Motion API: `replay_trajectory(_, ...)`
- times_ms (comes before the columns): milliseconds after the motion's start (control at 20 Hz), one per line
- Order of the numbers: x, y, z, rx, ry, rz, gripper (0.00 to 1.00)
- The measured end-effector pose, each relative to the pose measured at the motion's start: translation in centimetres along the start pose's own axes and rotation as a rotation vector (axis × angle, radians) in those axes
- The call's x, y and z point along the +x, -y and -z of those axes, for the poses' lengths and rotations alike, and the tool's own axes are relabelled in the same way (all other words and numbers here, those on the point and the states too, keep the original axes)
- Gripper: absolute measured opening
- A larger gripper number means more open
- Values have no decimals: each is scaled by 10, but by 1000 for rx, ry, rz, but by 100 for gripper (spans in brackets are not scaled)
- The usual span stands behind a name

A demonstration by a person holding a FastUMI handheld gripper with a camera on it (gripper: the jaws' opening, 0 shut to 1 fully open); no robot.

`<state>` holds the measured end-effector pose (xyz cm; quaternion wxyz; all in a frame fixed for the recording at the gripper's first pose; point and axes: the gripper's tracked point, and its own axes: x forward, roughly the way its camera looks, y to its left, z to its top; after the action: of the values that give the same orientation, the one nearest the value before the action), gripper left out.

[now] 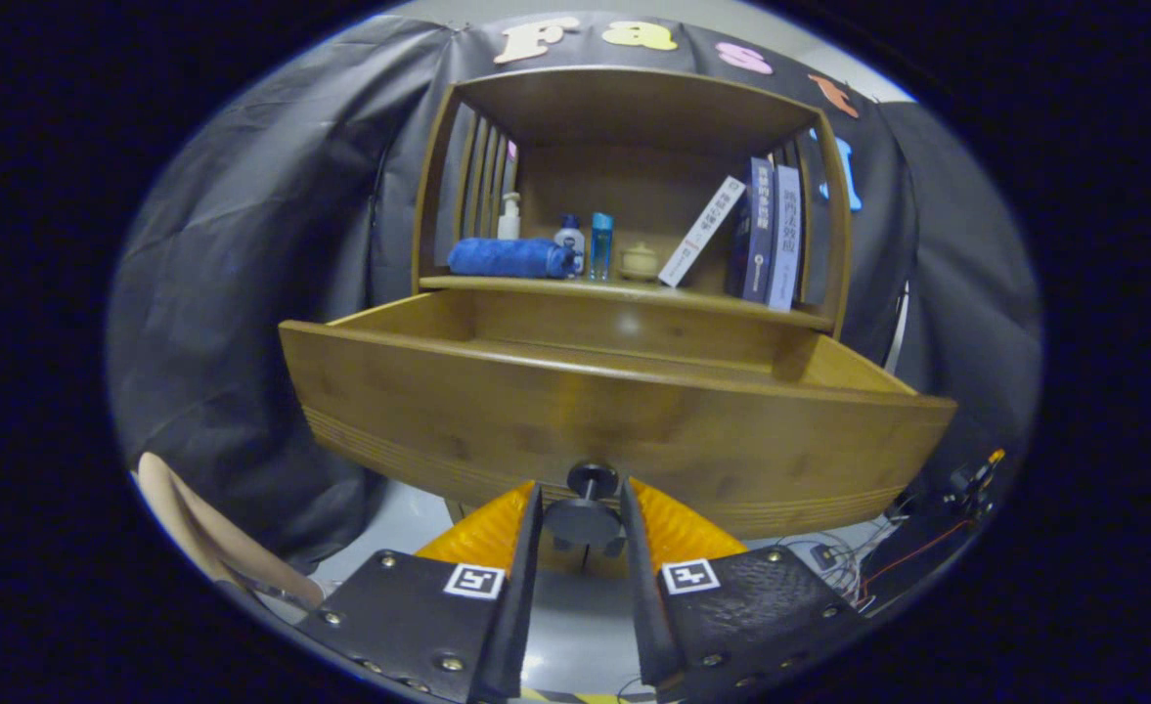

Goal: Pull open the drawer, take out the items inside it, and place them on the countertop above the cabinet.

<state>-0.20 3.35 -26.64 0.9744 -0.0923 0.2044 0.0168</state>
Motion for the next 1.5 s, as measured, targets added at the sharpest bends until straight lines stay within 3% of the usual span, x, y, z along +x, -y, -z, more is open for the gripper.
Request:
replay_trajectory(200,-29,-4,-79,-59,175,-43,44)
replay_trajectory(350,-17,-14,-130,-71,196,-135,43)
replay_trajectory(550,43,-9,-155,-19,29,-196,77)
replay_trajectory(600,60,-6,-149,6,-56,-200,86)
replay_trajectory(900,150,19,-82,-10,-482,-137,86)
replay_trajectory(1400,172,14,16,-2,-903,-140,87)
replay_trajectory(1500,170,12,24,9,-955,-152,81)
